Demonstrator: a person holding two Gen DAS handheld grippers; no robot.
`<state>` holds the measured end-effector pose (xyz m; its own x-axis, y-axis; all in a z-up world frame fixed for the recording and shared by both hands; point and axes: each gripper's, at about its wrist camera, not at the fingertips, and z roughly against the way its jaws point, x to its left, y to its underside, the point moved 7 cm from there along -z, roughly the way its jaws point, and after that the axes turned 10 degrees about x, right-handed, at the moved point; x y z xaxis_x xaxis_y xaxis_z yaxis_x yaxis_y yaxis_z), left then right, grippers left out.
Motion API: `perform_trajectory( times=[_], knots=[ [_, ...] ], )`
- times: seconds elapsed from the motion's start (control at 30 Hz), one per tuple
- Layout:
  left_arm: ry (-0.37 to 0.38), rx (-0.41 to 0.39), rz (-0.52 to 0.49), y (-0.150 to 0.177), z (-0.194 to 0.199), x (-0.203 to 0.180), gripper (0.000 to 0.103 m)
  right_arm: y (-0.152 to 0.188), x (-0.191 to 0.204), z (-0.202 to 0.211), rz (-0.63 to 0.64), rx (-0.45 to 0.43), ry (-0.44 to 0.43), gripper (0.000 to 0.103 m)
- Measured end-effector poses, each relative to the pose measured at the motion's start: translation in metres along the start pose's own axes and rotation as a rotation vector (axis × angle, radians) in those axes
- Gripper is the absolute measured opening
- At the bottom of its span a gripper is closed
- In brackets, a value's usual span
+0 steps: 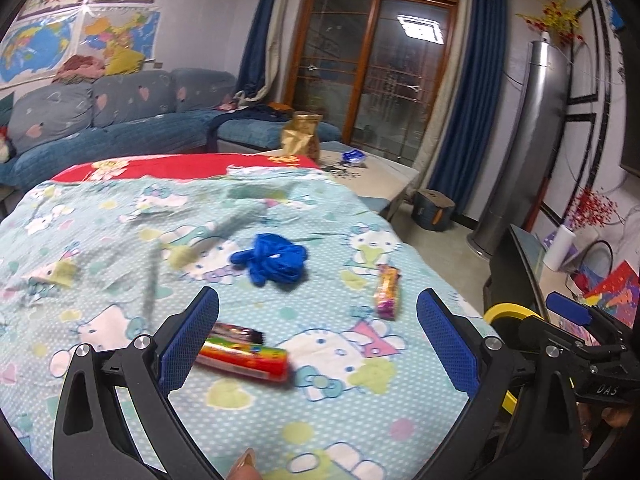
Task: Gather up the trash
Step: 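Move both tools back over the bed toward the remaining trash, then grasp the red candy tube with the left tool while the right tool grasps the purple-gold wrapper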
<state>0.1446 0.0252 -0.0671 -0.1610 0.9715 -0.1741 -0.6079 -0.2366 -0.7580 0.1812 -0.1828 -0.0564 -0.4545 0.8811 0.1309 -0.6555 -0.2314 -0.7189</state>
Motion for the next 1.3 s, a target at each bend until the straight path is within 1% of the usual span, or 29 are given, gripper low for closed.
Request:
perform_trajectory(
  times=[0.23,0.33,0.47,0.63,0.67,0.77,0.83,0.87,0.93,1.0,1.03,1.13,1.17,1.2,1.23,1.27,1.3],
  knots=[
    [-0.057,0.022,0.083,0.005,-0.002,0.036,0.096,-0.013,0.017,-0.023,0.028,0.013,-0.015,0.088],
    [-0.073,0.045,0.119,0.009,-0.005,0.052,0.096,-0.017,0.02,-0.035,0.026,0.026,-0.013,0.088],
    [-0.051,0.098,0.203,0.019,-0.015,0.071,0.096,-0.02,0.021,-0.052,0.013,0.045,-0.01,0.088],
    [0.004,0.161,0.323,0.032,-0.029,0.088,0.095,-0.027,0.018,-0.074,-0.009,0.066,-0.01,0.088],
    [0.016,0.169,0.338,0.034,-0.031,0.089,0.094,-0.029,0.018,-0.079,-0.009,0.072,-0.008,0.088],
    [0.062,0.201,0.389,0.038,-0.04,0.088,0.083,-0.033,0.019,-0.093,-0.01,0.089,-0.011,0.088],
    [0.084,0.213,0.417,0.04,-0.045,0.087,0.081,-0.035,0.021,-0.105,-0.016,0.113,-0.02,0.088],
    [0.095,0.224,0.431,0.042,-0.049,0.086,0.078,-0.036,0.021,-0.11,-0.02,0.121,-0.024,0.088],
    [0.101,0.244,0.451,0.046,-0.056,0.087,0.075,-0.037,0.023,-0.121,-0.028,0.14,-0.037,0.085],
    [0.104,0.255,0.473,0.051,-0.06,0.089,0.071,-0.038,0.024,-0.131,-0.033,0.161,-0.048,0.079],
    [0.102,0.252,0.475,0.051,-0.061,0.09,0.07,-0.038,0.025,-0.138,-0.036,0.176,-0.053,0.074],
    [0.116,0.251,0.482,0.051,-0.062,0.091,0.069,-0.036,0.03,-0.153,-0.035,0.208,-0.068,0.063],
    [0.123,0.253,0.488,0.051,-0.063,0.092,0.067,-0.033,0.031,-0.157,-0.036,0.222,-0.074,0.055],
    [0.127,0.253,0.493,0.052,-0.063,0.094,0.065,-0.032,0.032,-0.159,-0.036,0.233,-0.08,0.042],
    [0.13,0.254,0.496,0.052,-0.063,0.095,0.063,-0.028,0.034,-0.163,-0.037,0.251,-0.09,0.034],
    [0.134,0.256,0.501,0.053,-0.062,0.096,0.06,-0.025,0.034,-0.163,-0.036,0.257,-0.089,0.023],
    [0.136,0.258,0.505,0.054,-0.061,0.098,0.056,-0.023,0.034,-0.162,-0.034,0.252,-0.08,0.02]
  ],
)
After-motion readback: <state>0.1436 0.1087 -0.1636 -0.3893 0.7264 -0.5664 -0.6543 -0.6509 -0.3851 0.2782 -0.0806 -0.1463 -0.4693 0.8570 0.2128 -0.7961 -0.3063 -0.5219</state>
